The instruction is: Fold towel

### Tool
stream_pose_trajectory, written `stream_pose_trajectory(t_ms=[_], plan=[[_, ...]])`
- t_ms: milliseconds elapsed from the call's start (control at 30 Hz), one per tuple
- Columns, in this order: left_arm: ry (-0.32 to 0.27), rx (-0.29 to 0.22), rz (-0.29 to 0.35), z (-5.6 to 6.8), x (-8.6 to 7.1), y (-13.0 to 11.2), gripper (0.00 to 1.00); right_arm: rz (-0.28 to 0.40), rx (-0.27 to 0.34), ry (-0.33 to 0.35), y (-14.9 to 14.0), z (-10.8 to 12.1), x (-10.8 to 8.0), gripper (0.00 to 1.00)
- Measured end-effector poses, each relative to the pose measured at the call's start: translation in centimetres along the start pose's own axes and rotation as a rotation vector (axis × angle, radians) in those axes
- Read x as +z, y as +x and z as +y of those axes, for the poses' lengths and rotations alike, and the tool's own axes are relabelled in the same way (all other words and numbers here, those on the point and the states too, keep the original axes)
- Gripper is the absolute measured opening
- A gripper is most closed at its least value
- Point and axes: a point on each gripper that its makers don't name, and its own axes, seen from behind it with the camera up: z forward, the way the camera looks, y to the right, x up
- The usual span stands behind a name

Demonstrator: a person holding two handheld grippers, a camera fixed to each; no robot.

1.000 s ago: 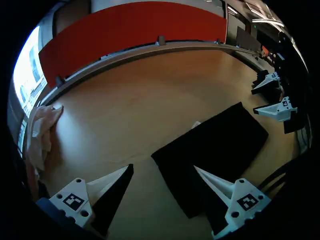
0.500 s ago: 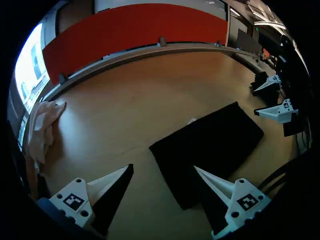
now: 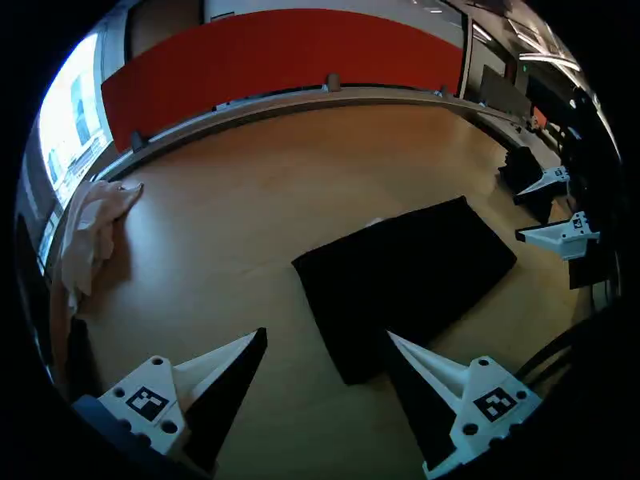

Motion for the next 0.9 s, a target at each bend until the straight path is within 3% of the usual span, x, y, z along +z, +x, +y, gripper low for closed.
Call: stream_pose_trajectory(t_ms=[467, 900], plan=[[0.036, -0.032, 0.034, -0.1, -1.6, -0.4, 1.00, -0.006, -0.002, 0.019, -1.0, -0.8, -0.6, 1.00], [0.073, -0.104, 0.043, -0.1, -3.0, -2.4, 1.00, -0.016, -0.034, 0.043, -1.6, -1.1, -0.5, 1.00]])
